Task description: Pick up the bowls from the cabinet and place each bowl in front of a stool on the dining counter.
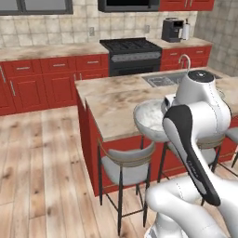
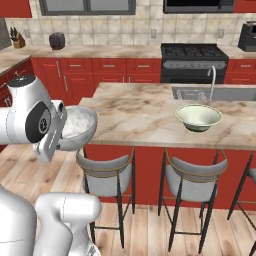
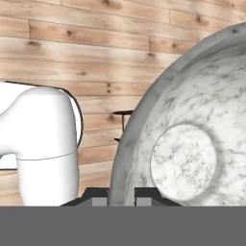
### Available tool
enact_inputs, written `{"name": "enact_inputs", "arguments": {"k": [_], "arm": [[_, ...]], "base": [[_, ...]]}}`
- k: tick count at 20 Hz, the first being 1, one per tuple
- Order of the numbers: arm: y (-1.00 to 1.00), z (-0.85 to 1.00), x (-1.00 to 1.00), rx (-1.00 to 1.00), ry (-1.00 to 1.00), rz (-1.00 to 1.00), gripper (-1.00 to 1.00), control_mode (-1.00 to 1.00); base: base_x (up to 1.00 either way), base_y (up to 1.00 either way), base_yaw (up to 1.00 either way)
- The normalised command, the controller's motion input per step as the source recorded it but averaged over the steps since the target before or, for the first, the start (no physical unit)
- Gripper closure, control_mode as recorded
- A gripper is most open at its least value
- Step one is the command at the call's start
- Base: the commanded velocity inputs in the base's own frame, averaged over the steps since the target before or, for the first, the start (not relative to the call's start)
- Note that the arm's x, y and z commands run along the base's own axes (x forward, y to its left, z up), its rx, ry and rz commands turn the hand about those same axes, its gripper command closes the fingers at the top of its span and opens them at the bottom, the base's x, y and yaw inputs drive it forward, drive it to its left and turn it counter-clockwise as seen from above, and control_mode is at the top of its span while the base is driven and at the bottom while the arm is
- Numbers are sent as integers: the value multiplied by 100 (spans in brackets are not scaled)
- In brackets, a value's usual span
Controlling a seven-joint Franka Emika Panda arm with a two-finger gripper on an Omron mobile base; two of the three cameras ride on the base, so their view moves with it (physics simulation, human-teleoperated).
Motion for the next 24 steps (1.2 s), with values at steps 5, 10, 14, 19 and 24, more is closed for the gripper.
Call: {"name": "enact_inputs", "arguments": {"k": [5,10,14,19,24], "arm": [[0,0,0,0,0,0,100,100],[0,0,0,0,0,0,100,100],[0,0,0,0,0,0,100,100],[0,0,0,0,0,0,100,100],[0,0,0,0,0,0,100,100]], "base": [[28,22,-3],[33,-11,0],[36,-12,0],[67,-11,0],[76,-10,0]]}}
